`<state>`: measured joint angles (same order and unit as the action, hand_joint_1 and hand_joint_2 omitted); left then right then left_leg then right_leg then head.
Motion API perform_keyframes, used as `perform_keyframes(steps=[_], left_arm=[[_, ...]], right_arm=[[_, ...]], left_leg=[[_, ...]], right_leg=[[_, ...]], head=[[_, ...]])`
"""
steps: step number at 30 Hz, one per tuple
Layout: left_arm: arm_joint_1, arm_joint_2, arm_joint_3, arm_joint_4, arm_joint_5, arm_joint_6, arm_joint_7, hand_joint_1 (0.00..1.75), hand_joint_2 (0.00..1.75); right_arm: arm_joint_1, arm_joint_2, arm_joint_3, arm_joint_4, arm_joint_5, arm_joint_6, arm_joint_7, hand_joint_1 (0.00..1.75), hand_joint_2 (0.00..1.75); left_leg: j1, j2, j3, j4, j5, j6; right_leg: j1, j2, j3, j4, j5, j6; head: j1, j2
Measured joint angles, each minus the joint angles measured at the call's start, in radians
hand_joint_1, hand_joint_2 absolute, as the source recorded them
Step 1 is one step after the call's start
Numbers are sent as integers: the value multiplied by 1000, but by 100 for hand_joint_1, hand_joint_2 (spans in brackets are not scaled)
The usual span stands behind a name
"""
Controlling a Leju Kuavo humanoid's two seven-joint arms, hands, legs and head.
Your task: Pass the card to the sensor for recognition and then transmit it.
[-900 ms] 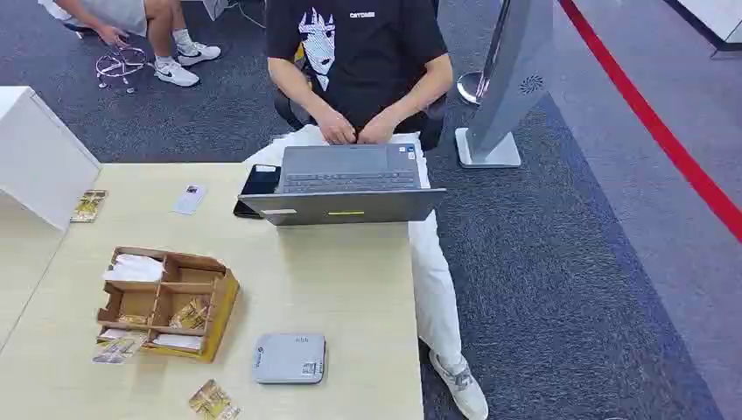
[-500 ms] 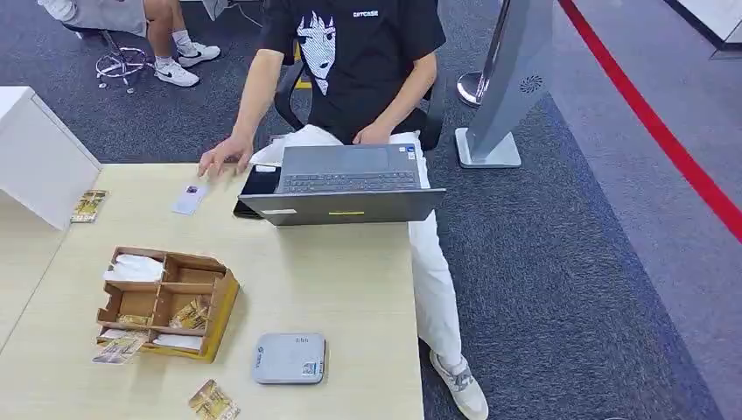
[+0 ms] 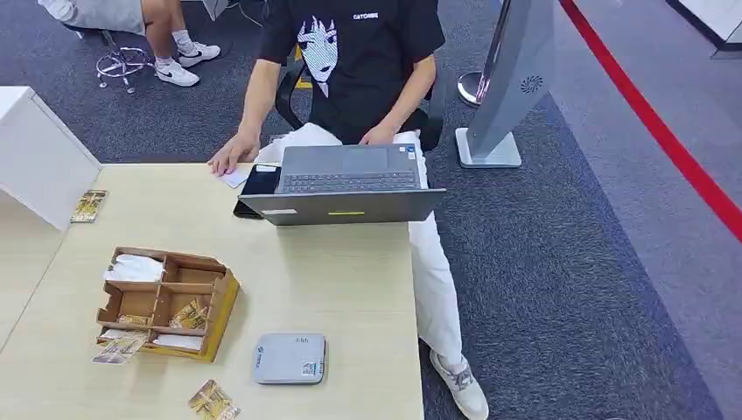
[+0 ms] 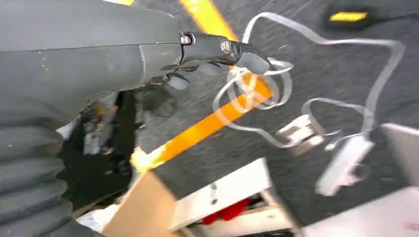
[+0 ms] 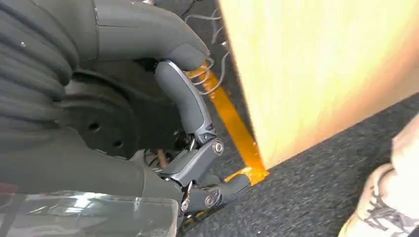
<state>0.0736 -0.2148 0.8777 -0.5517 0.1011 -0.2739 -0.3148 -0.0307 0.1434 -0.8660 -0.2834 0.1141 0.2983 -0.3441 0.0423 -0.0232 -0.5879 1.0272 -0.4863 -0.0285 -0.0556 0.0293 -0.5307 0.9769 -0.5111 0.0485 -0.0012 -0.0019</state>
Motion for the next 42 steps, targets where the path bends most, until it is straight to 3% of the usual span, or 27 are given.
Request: perform_keyframes(steps=[9, 24, 29, 42], left_arm=[[62, -28, -141, -264, 13, 72, -79, 0, 175], [162, -26, -472, -671, -87, 302, -177, 0, 175], [219, -38, -589, -817, -103, 328, -232, 0, 175], [279, -86, -880, -1184, -148, 360, -351, 0, 175]], right_arm=[[-22, 20, -56, 6, 0, 13, -43, 0, 175], [-54, 53, -110, 13, 0, 45, -88, 0, 175], [-70, 69, -119, 15, 0, 59, -109, 0, 175], [-107, 106, -133, 20, 7, 60, -172, 0, 175]], left_leg=[[0, 0, 0, 0, 0, 0], [0, -1, 1, 0, 0, 0], [0, -10, 0, 1, 1, 1], [0, -6, 2, 1, 1, 1]], right_leg=[[0, 0, 1, 0, 0, 0], [0, -1, 0, 0, 0, 0], [0, -9, 2, 0, -1, 1], [0, -4, 4, 0, 0, 0]], head=[[0, 0], [-1, 0], [1, 0], [0, 0]])
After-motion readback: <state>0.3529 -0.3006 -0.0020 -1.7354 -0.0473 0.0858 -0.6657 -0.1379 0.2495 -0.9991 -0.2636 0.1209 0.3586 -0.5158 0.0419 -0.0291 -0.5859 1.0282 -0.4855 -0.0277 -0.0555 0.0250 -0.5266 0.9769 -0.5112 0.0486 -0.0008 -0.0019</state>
